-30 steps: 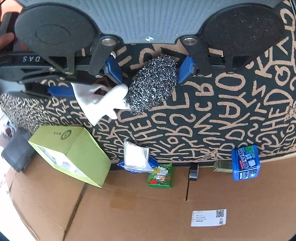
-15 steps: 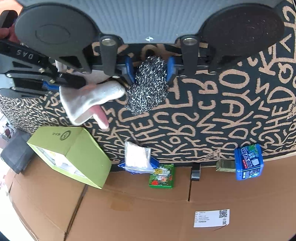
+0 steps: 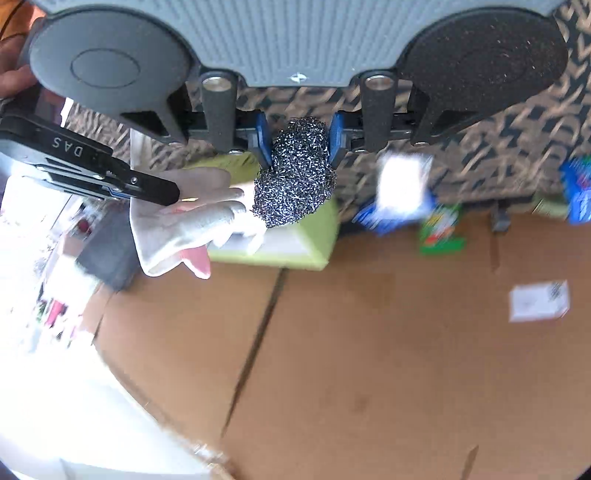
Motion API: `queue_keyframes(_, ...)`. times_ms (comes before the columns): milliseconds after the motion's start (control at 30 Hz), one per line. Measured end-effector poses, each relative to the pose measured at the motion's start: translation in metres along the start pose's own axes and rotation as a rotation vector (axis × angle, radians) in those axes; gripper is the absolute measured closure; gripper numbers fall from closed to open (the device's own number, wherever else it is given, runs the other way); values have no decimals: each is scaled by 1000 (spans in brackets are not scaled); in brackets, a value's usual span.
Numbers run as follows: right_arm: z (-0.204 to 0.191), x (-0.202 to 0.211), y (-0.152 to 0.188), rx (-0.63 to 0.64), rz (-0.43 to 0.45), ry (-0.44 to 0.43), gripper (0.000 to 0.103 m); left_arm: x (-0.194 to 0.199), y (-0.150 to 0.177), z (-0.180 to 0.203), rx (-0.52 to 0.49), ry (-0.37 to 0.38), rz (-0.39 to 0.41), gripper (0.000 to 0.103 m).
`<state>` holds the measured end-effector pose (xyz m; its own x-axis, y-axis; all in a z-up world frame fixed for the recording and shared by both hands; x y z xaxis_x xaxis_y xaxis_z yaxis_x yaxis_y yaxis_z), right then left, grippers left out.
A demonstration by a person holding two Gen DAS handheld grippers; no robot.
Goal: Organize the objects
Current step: 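Carry the scrubber and glove into the shoebox and open both tools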
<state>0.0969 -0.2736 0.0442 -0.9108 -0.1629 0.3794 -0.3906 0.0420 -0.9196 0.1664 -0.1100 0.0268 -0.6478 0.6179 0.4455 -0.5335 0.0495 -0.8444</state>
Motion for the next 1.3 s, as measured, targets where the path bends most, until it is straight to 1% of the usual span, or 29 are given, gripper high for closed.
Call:
queue_keyframes(100,25,6,-25,2,52,75,91,-14,-23,19,-10,28,27,71)
queue_keyframes(167,43,4,-38,3,72,134,91,-28,-35,29,-2,43,31,71)
queue_keyframes(233,62,-1,-47,-12,78,187,91,-41,-45,38,-7,47,36,71)
queue_keyframes(300,80,-11,-52,-14,80,247,91,-55,-54,48,-29,33,48,71)
queue_keyframes(400,105,-33,-53,-13,65,318,91,-80,-63,56,-16,40,49,70)
queue_keyframes(500,121,-54,-48,-3,39,355,91,-106,-68,58,-15,23,49,70)
queue_keyframes(633,133,-86,-35,21,5,382,91,-138,-65,54,-11,5,20,70)
queue_keyframes(700,136,-100,-26,11,-18,363,90,-151,-62,49,1,1,6,70)
queue_keyframes(767,136,-115,-14,15,-62,334,89,-161,-59,45,9,8,-4,68)
queue_keyframes(800,134,-123,-7,27,-90,312,83,-163,-57,39,13,8,-3,66)
queue_keyframes(833,131,-128,0,46,-111,287,66,-167,-56,36,19,7,0,55)
queue_keyframes(867,127,-130,5,67,-118,282,55,-169,-54,33,27,6,2,47)
queue_keyframes(900,124,-130,9,90,-113,293,36,-169,-53,29,38,1,8,32)
queue_keyframes(933,123,-128,11,110,-98,309,29,-170,-52,26,44,-8,20,27)
queue_keyframes(967,121,-126,13,127,-85,319,27,-169,-51,24,41,-12,30,27)
queue_keyframes(1033,120,-121,17,138,-81,323,13,-168,-48,20,33,-18,26,23)
queue_keyframes(1133,121,-116,20,127,-78,329,8,-165,-42,14,48,-30,13,22)
queue_keyframes(1200,124,-118,15,114,-74,338,5,-161,-43,9,64,-42,12,22)
queue_keyframes(1300,129,-108,12,100,-74,350,4,-154,-42,6,72,-51,10,22)
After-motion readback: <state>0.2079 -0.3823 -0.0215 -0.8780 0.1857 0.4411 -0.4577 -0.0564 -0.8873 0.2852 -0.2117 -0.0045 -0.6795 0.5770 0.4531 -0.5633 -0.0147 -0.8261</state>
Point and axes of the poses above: each gripper's, at about its wrist camera, not at the fingertips, and x roughly against the way its jaws point, z to its right, y to its underside, the point moved 7 cm from there along -x, roughly the way its jaws point, and after that the axes turned 2 degrees about y, right-handed, at the moved point
